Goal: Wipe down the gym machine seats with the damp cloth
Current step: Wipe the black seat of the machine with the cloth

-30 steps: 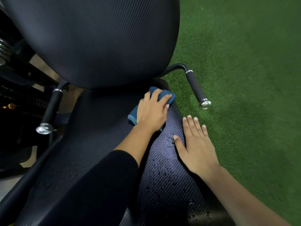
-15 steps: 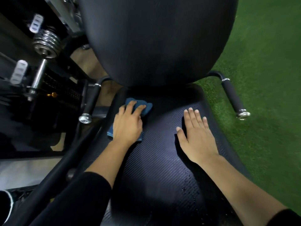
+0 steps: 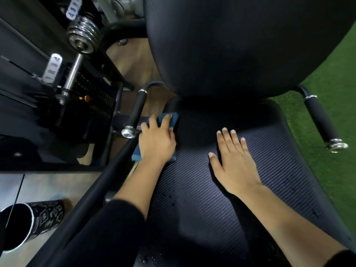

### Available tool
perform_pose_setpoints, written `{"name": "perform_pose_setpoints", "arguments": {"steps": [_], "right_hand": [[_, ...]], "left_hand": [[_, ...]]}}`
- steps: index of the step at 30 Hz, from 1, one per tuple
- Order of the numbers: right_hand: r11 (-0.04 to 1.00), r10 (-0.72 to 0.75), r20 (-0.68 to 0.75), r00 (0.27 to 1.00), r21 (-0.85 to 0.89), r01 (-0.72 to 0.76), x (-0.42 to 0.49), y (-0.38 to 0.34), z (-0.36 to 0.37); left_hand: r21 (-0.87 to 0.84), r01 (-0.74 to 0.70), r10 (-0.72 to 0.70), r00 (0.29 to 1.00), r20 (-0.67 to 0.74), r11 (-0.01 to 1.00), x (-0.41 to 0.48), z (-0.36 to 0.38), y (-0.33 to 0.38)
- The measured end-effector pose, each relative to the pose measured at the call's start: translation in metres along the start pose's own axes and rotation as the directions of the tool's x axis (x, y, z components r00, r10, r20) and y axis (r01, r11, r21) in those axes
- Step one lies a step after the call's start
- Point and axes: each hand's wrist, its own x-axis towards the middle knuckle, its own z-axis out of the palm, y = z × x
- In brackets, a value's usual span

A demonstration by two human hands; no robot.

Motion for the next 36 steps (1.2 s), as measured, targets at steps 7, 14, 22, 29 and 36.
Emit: {"name": "perform_pose_setpoints", "arguments": {"steps": [7,14,22,29,36], "right_hand": [[1.0,0.028,0.0,1.0,0.012,-0.028,-0.002,-0.005,-0.003],[0.998,0.03,0.0,1.0,0.048,-0.03,0.025,-0.049,-0.002],[0.995,0.068,-0.034,0.997,0.078,-0.066,0.037,-0.079,0.007],[0.994,0.104,-0.06,0.993,0.03,-0.102,0.024,-0.075,0.015],[0.989,0.138,-0.059,0.989,0.064,-0.135,0.0,-0.081,0.012]], "left_hand": [[-0.161,0.065,-0.035,0.983,0.182,0.985,0.052,0.005,0.005],[-0.258,-0.038,0.073,0.989,0.127,0.965,-0.023,-0.015,-0.037],[-0.365,0.123,-0.032,0.969,0.245,0.923,0.044,0.007,-0.023],[-0.487,0.157,0.002,0.951,0.31,0.859,0.075,0.012,-0.021],[-0.434,0.102,0.038,0.952,0.303,0.895,-0.003,-0.009,-0.052]]}}
